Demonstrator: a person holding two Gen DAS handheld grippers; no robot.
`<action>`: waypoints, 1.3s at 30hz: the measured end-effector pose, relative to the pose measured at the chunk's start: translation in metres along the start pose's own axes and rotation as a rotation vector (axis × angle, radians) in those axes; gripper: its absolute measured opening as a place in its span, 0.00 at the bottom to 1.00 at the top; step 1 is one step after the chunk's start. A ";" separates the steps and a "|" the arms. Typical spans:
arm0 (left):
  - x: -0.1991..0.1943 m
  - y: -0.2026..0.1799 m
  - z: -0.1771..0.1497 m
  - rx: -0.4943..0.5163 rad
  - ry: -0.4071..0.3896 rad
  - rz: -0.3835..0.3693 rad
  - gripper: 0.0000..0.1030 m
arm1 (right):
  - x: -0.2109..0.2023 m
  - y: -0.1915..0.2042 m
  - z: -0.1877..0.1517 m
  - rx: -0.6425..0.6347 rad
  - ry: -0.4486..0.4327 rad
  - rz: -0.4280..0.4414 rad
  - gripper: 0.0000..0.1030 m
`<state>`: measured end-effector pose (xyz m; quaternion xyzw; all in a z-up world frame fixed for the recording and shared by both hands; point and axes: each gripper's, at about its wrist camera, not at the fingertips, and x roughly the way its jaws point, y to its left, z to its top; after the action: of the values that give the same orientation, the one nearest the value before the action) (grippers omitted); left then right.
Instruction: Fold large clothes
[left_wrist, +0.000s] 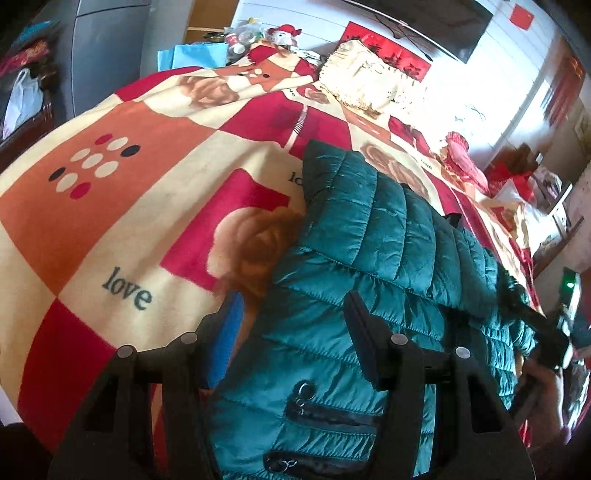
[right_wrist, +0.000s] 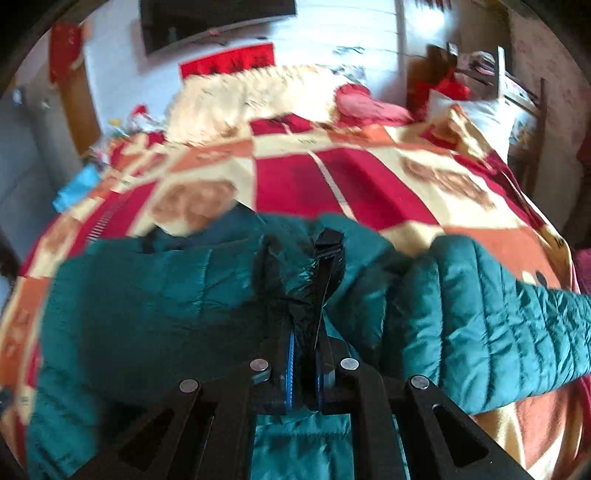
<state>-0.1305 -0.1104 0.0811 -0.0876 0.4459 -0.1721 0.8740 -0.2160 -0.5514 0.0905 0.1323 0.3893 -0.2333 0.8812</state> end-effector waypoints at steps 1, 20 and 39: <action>0.001 -0.003 0.001 0.016 -0.001 0.006 0.55 | 0.011 -0.001 -0.002 0.007 0.020 -0.003 0.07; 0.068 -0.078 0.047 0.212 -0.058 0.115 0.55 | -0.010 0.048 -0.008 -0.044 0.057 0.217 0.63; 0.113 -0.073 0.045 0.230 -0.011 0.166 0.59 | 0.015 0.044 0.014 -0.021 0.049 0.137 0.63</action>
<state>-0.0489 -0.2210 0.0457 0.0493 0.4240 -0.1484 0.8921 -0.1763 -0.5244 0.0911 0.1551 0.4031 -0.1653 0.8867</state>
